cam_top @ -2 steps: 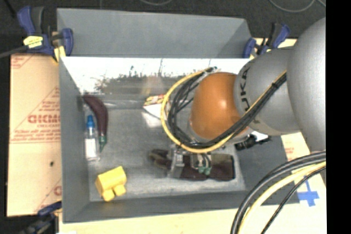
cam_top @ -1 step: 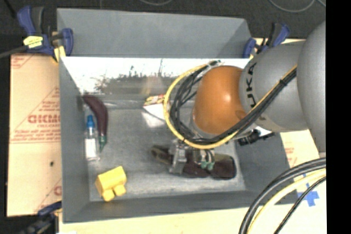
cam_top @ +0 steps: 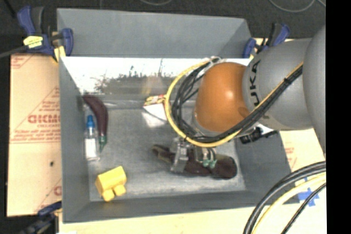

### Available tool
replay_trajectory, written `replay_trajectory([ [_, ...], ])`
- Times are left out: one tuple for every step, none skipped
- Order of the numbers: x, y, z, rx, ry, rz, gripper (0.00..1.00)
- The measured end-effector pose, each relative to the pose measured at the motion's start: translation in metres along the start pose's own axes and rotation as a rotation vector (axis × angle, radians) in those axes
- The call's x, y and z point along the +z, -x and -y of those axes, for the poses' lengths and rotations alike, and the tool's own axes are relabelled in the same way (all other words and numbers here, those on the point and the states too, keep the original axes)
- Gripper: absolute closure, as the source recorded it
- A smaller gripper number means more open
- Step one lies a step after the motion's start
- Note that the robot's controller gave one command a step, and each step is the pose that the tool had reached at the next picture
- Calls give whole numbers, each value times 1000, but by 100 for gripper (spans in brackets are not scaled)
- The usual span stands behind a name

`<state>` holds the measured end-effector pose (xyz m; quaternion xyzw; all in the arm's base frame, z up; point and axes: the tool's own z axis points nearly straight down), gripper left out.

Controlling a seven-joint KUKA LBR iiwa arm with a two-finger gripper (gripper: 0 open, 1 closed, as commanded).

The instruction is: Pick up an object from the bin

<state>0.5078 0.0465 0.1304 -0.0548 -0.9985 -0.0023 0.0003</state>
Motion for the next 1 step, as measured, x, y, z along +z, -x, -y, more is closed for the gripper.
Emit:
replay_trajectory([
  [-15,-1,0,0,0,-1,100],
])
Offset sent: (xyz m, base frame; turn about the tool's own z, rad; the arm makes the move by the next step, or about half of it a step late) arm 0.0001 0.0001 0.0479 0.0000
